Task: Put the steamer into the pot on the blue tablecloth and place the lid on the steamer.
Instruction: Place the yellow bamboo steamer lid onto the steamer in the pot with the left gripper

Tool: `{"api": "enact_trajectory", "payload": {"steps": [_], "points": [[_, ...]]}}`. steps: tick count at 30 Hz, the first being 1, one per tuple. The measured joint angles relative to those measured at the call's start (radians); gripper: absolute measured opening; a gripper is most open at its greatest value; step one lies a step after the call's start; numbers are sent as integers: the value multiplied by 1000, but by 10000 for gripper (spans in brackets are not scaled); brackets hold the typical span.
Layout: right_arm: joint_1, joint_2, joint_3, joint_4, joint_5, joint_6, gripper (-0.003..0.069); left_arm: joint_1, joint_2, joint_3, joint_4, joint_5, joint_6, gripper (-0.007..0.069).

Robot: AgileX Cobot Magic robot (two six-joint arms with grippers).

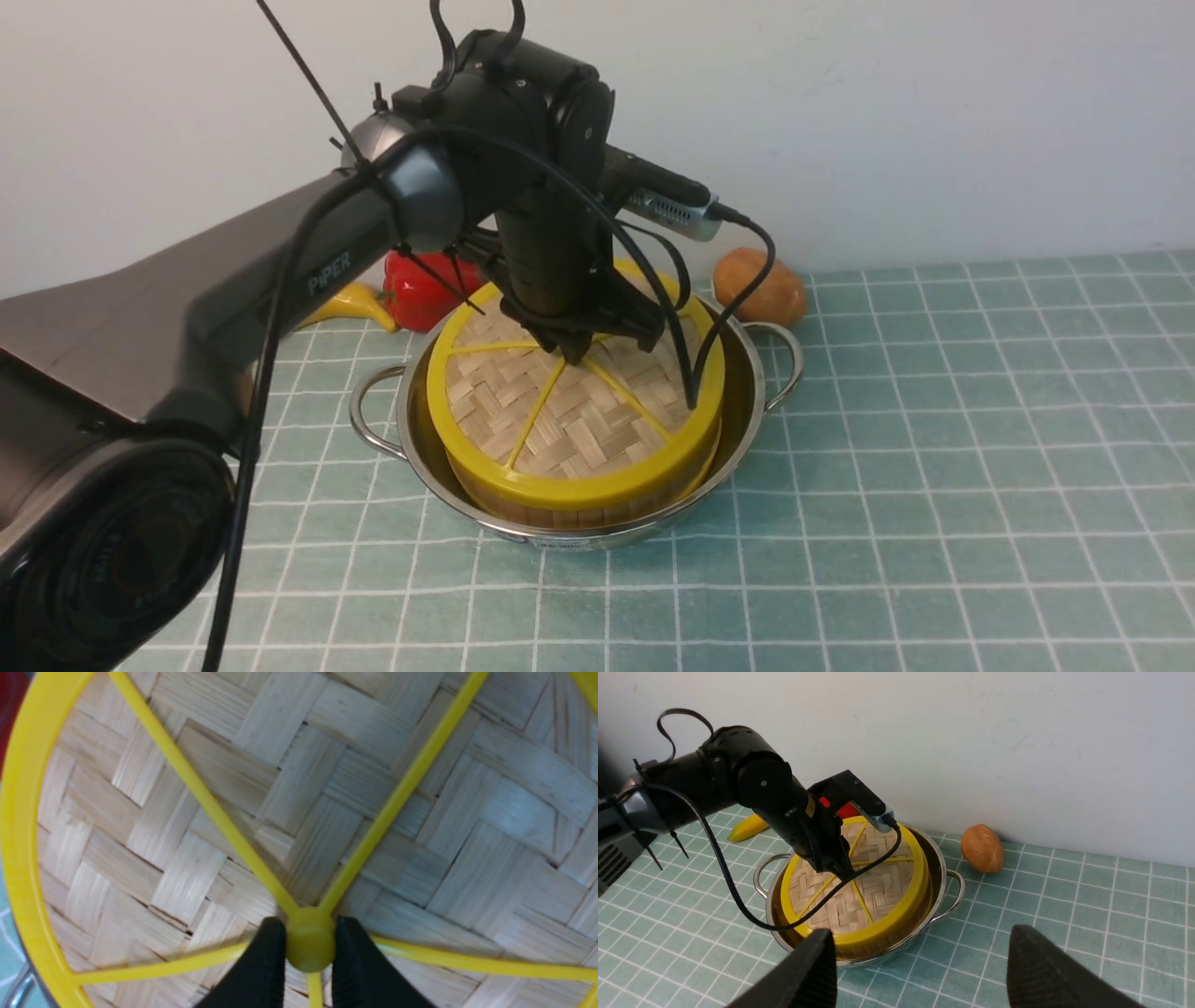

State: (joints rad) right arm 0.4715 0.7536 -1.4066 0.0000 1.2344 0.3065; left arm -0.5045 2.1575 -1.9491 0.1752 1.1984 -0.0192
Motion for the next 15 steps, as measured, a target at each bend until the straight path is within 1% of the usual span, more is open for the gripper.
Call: {"api": "enact_trajectory", "payload": {"steps": [15], "points": [[0, 0, 0, 0, 0, 0, 478, 0, 1, 0, -8, -27, 3, 114]]}}
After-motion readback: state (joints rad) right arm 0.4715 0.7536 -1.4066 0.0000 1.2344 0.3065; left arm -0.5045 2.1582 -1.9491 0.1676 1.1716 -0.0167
